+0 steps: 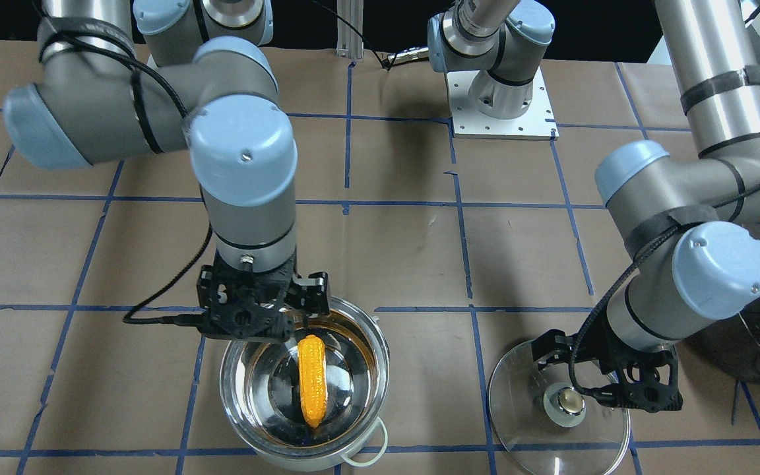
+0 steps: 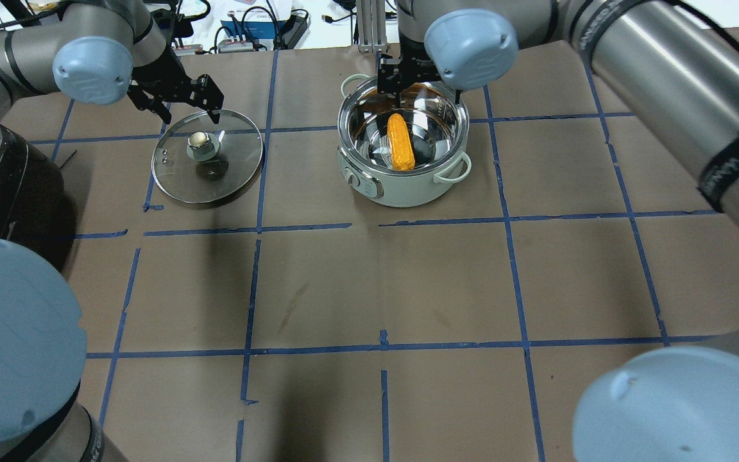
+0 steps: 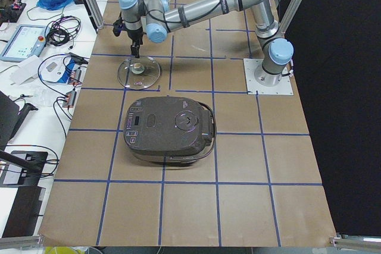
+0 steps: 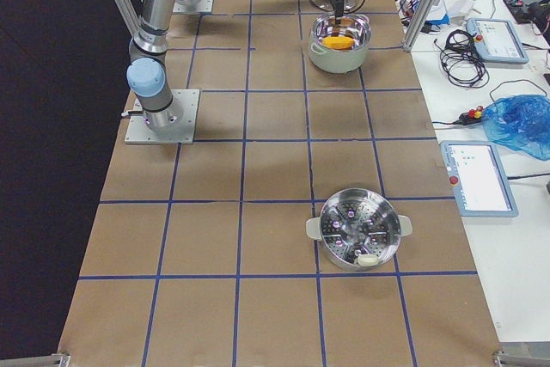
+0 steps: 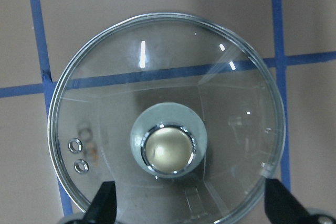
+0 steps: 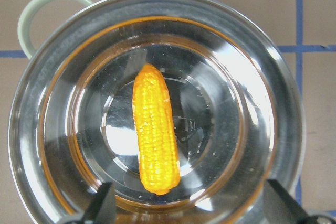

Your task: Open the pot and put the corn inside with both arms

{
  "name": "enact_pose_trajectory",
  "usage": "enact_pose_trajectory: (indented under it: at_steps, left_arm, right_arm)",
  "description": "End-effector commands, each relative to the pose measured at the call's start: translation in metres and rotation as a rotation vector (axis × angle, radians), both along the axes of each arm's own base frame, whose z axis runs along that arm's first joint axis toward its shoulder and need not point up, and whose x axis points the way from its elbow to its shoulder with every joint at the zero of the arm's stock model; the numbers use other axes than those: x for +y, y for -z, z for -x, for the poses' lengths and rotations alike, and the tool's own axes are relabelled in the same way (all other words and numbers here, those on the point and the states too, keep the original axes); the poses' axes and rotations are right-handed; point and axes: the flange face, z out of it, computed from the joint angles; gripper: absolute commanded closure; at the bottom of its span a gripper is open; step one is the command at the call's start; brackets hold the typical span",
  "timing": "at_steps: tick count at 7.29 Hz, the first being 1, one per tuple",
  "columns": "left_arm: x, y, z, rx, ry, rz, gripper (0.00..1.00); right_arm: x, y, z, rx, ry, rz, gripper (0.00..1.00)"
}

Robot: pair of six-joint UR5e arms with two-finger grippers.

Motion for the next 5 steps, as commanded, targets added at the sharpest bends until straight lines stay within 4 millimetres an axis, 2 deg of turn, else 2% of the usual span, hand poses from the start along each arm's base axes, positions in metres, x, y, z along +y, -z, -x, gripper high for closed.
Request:
enact_pose_trajectory:
  at_steps: [1,2,3,5]
  left_arm:
    - [0.074,-0.11,0.063,-0.032,0.052,0.028,0.0]
    - [0.094,-0.13,0.073,-0.033,0.069,0.048,0.0]
    - [0.123,-0.149,0.09,-0.029,0.099,0.064,0.0]
    - [0.14,-0.14,0.093,-0.03,0.109,0.04,0.0]
  right_arm:
    - [0.063,-0.077,0.059,-0.016,-0.007,-0.038,0.02]
    - [0.099,-0.081,0.073,-0.017,0.002,-0.039,0.03]
    - [0.117,-0.071,0.087,-0.015,0.025,-0.061,0.03]
    - [0.12,-0.082,0.091,-0.017,0.028,-0.048,0.02]
